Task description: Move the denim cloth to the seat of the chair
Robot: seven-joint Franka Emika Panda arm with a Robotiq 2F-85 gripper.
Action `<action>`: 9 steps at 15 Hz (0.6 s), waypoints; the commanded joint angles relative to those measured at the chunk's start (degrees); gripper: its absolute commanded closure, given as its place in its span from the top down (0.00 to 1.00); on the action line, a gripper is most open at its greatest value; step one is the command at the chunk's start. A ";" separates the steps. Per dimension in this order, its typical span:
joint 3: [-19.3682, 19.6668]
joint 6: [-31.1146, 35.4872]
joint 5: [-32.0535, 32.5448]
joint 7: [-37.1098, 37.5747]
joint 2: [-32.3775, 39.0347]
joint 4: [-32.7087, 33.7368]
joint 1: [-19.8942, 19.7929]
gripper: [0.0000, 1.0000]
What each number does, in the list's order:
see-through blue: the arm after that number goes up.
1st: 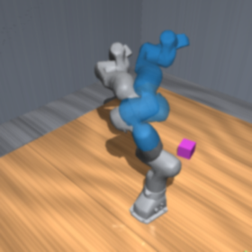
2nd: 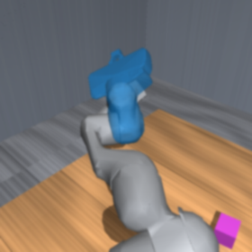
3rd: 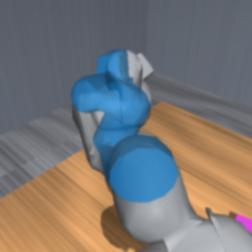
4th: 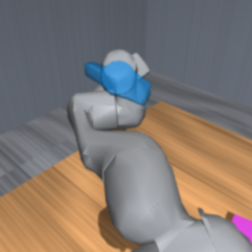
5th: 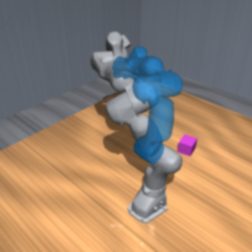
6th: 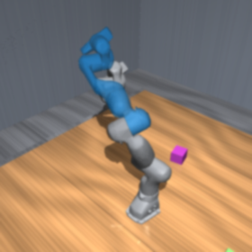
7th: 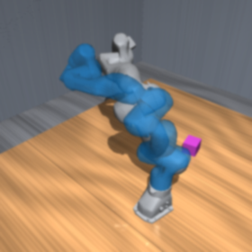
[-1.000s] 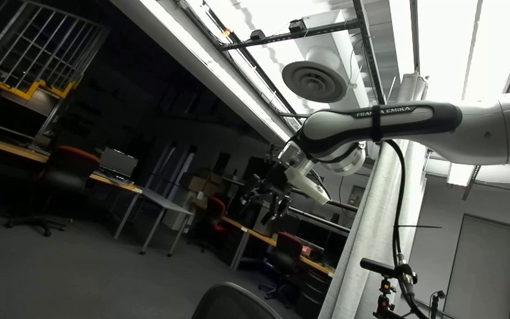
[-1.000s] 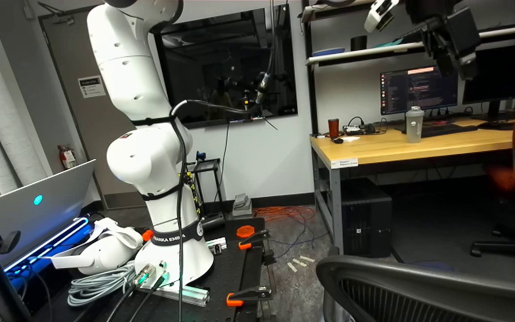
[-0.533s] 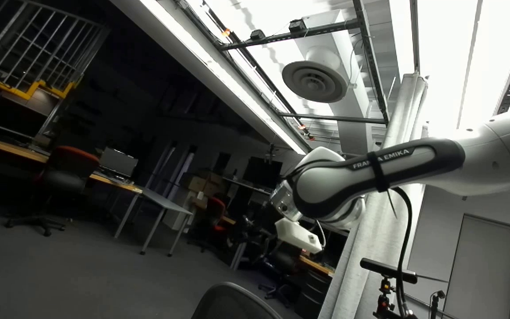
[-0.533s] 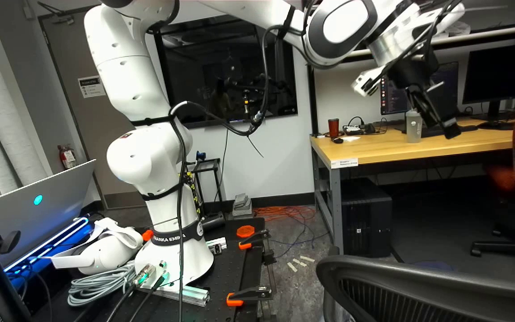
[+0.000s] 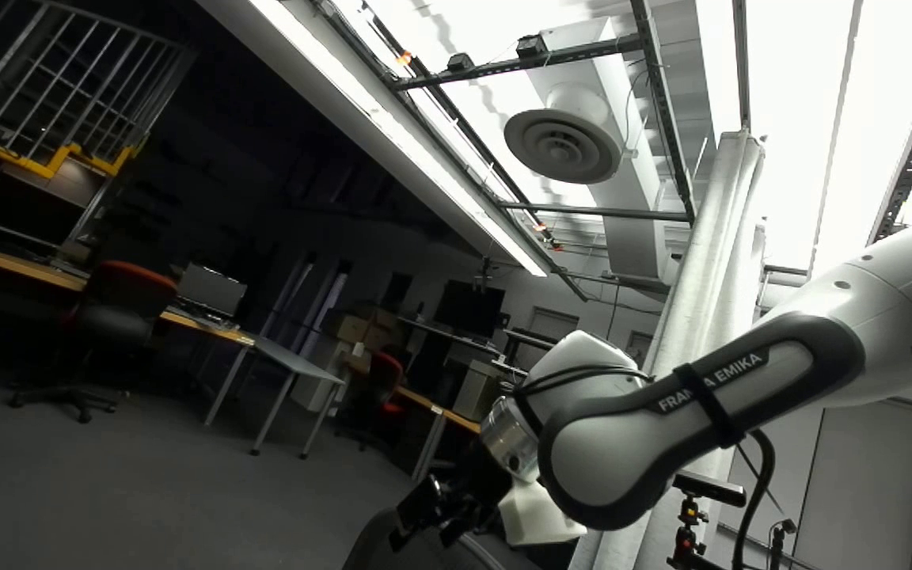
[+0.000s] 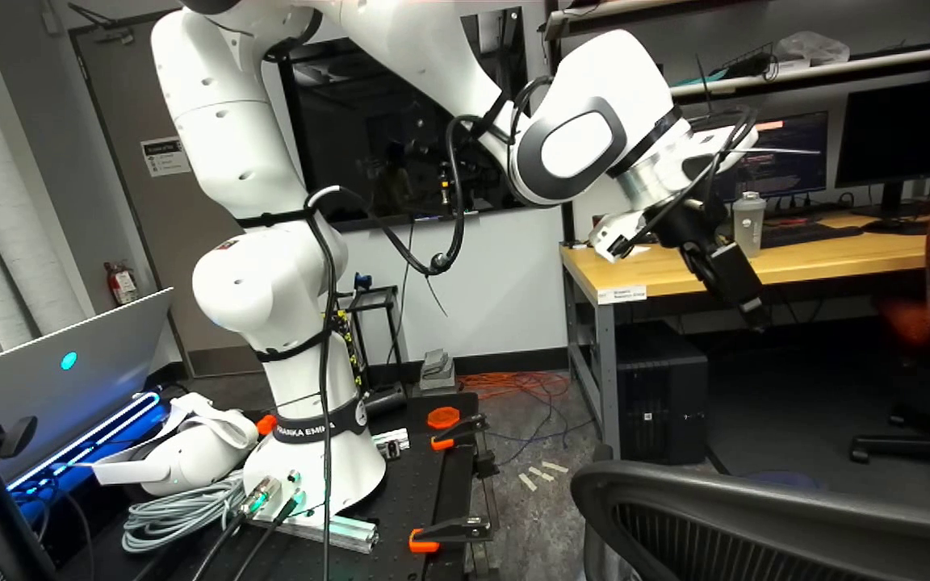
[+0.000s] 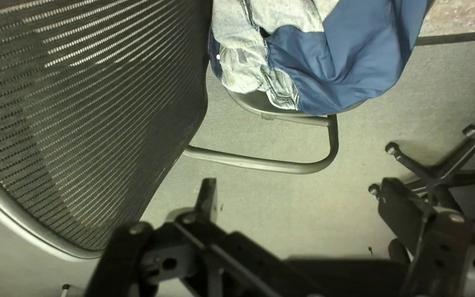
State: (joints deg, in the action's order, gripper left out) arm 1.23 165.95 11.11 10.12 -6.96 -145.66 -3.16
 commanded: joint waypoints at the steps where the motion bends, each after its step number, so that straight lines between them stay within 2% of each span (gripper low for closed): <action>1: 0.00 0.74 0.87 0.27 -0.13 -0.98 -0.24 1.00; 9: 0.00 1.09 1.13 0.28 -1.12 -1.91 -0.43 1.00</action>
State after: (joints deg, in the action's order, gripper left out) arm 1.23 167.04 12.24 10.39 -8.07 -147.57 -3.60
